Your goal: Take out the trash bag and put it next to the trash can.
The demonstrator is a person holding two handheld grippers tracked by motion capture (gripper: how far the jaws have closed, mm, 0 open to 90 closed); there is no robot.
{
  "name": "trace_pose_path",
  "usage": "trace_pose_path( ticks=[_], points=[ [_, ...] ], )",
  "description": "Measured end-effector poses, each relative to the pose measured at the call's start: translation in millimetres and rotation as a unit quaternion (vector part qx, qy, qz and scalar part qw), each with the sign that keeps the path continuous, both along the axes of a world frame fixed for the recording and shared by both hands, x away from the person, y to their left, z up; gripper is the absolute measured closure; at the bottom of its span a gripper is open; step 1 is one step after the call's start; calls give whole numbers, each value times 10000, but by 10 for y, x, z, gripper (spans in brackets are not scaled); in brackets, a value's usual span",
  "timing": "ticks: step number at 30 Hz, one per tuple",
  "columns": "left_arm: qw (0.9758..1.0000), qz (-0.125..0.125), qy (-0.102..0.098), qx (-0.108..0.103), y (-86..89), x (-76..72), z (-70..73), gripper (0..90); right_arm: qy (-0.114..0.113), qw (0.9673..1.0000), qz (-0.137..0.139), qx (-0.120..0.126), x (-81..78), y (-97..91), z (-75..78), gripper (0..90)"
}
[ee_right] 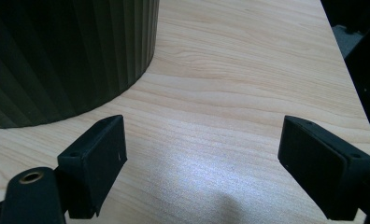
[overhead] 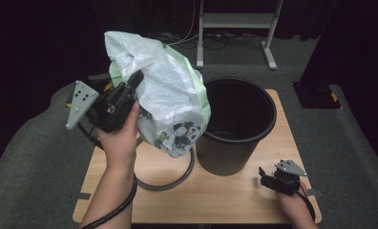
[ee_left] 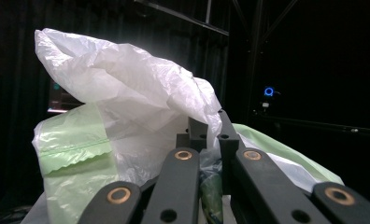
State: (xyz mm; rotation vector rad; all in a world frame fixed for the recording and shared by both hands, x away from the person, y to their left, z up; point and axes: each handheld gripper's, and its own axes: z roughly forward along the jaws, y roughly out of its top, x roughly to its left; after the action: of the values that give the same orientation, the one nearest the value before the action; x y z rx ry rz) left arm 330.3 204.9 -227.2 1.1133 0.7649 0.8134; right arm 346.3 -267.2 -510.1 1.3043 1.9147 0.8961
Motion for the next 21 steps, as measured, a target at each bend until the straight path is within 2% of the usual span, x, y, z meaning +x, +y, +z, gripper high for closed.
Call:
trace_pose_path(
  ticks=[9, 21],
  points=[
    [9994, 203, 216, -158, 284, -116, -342, 898, 43, 10000, 34, -21, 20, 35, -19, 152],
    [9973, 366, 600, -218, 474, -181, -810, 897, 47, 9999, 111, -69, 33, 49, -28, 152]
  ],
)
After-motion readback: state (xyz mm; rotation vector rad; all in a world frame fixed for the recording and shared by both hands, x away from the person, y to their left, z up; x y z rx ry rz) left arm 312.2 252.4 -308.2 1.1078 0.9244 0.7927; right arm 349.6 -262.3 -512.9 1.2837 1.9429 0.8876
